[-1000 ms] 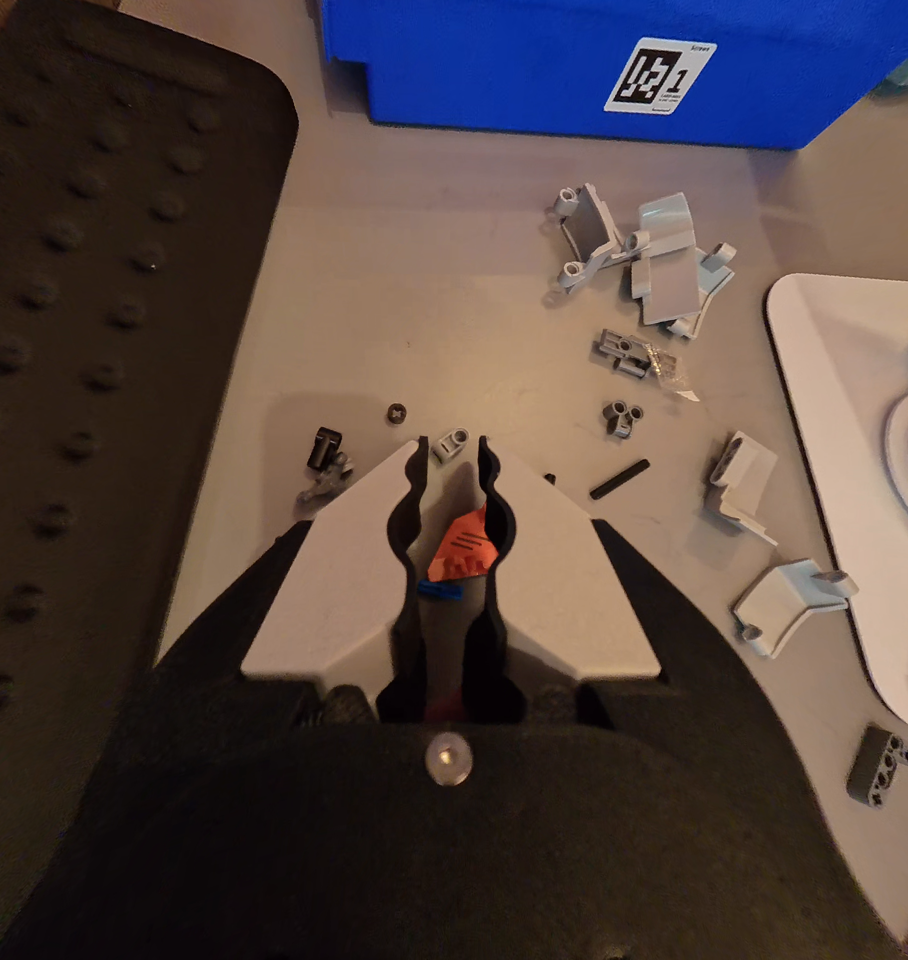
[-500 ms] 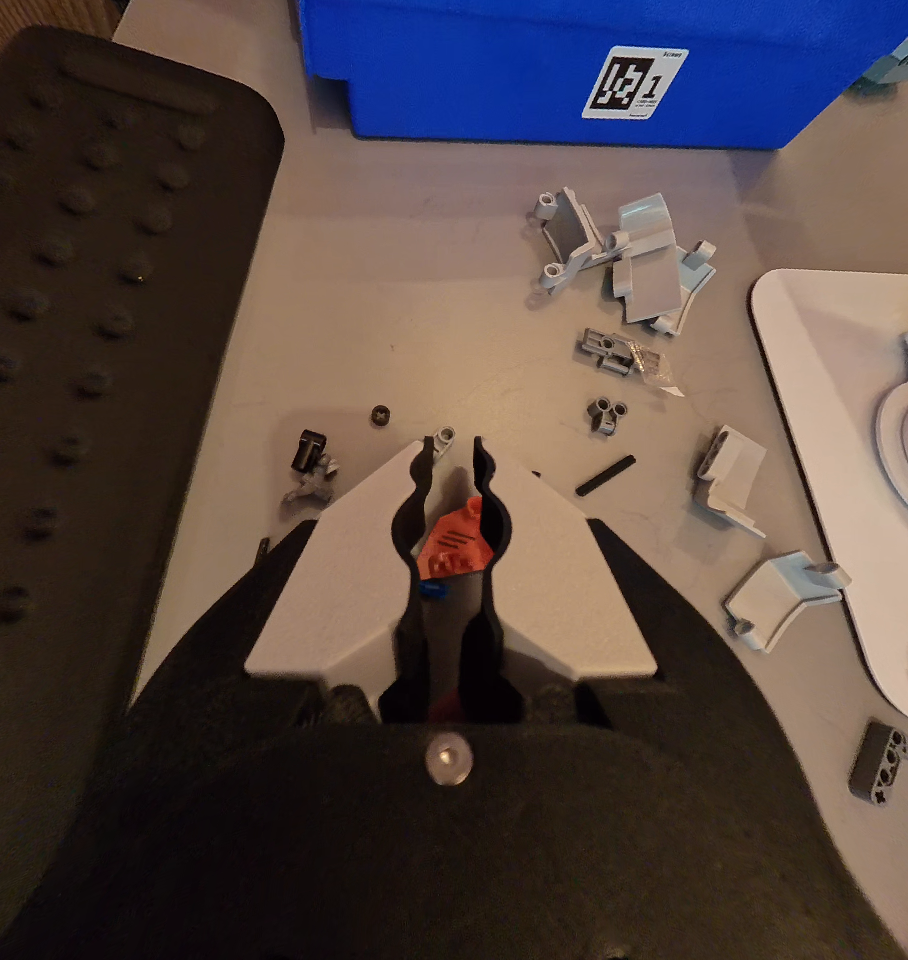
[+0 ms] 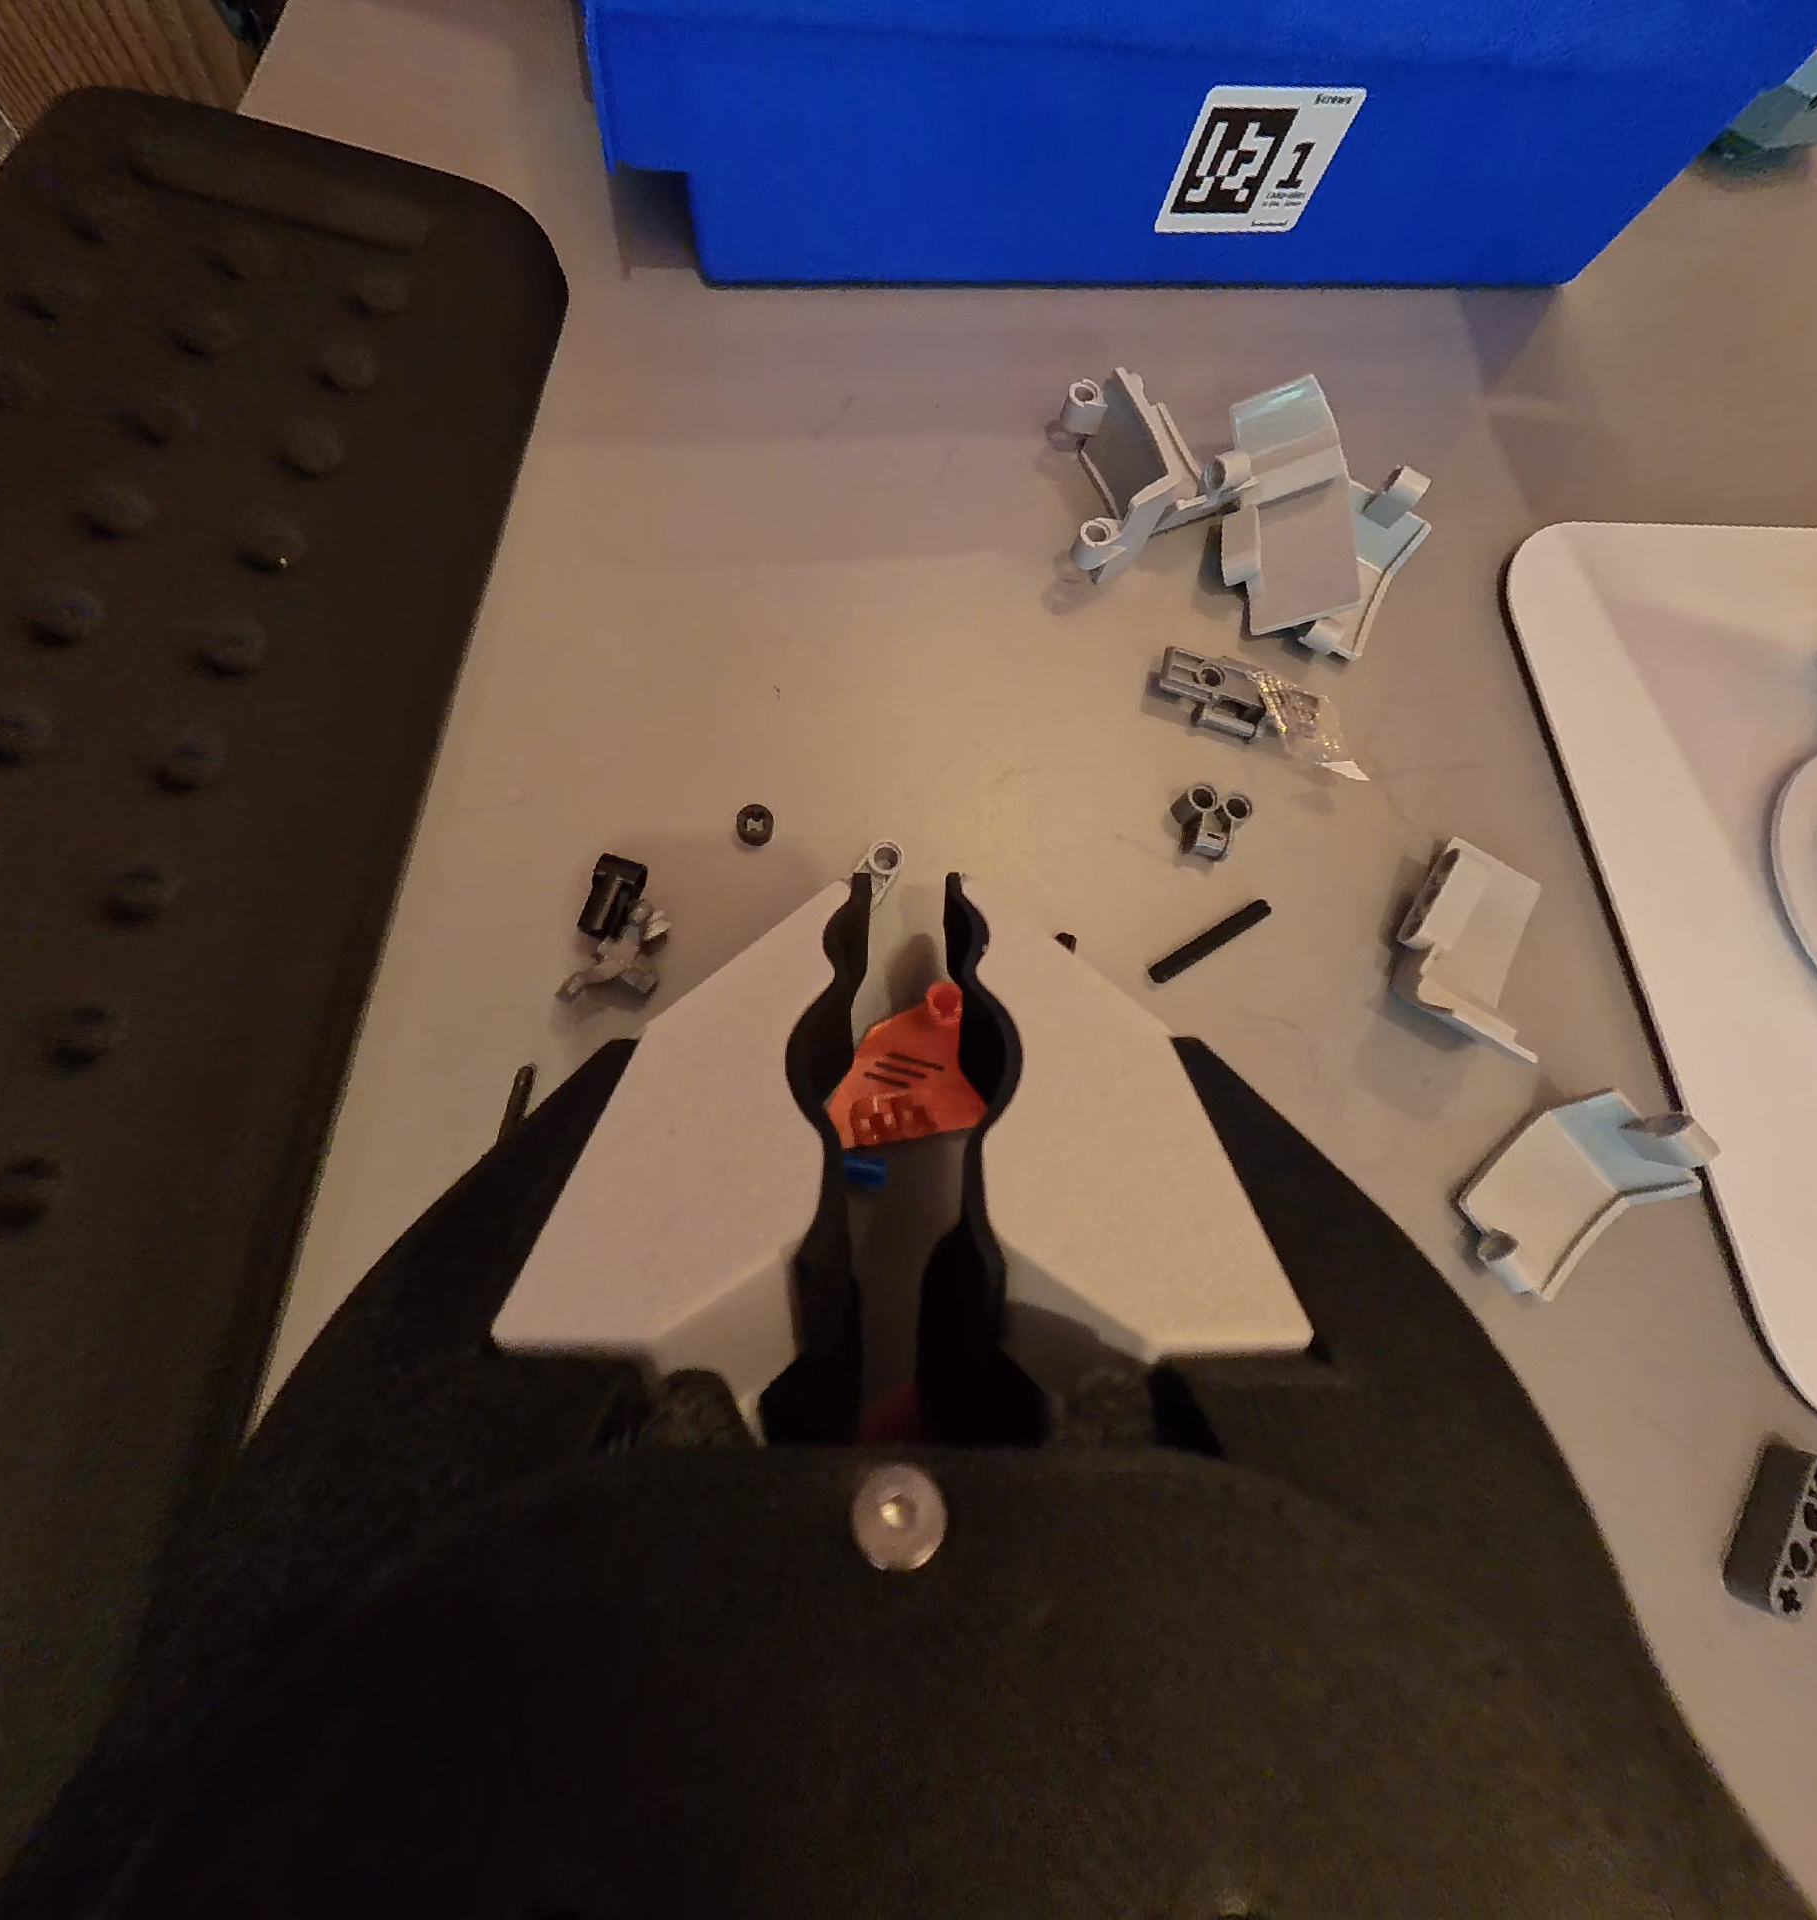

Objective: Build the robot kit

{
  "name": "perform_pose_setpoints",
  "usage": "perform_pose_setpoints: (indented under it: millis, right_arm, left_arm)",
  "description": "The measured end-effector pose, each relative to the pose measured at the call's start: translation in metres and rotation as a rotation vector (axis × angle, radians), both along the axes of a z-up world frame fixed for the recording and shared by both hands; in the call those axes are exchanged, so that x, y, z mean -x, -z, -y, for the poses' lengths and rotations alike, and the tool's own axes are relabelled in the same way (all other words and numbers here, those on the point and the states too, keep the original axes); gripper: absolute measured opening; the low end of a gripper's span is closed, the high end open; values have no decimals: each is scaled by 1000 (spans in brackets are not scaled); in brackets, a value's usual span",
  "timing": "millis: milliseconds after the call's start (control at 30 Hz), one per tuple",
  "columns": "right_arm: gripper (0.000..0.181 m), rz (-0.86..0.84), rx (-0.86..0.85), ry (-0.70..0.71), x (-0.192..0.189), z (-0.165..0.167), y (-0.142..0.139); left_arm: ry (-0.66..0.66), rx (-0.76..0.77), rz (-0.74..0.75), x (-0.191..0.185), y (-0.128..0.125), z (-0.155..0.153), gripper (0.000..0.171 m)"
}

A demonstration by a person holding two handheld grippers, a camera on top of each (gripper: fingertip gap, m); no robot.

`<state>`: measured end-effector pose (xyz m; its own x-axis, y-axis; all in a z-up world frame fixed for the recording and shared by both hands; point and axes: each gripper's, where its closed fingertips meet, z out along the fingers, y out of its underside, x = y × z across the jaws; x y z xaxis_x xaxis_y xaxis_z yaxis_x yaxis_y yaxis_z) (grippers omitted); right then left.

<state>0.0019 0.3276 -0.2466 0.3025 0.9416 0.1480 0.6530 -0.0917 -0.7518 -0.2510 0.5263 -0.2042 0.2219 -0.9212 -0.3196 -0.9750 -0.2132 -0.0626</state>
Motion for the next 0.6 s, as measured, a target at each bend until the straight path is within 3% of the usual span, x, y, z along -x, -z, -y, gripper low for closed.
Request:
perform_pose_setpoints:
  millis: [133,600]
  right_arm:
    - [11,-3,-3,2,-1,0,-1]
    - [11,-11,8,-3,0,1,-1]
  left_arm:
    - [52,66,95,-19,8,6,15]
    - [70,113,15,-18,22,-4,19]
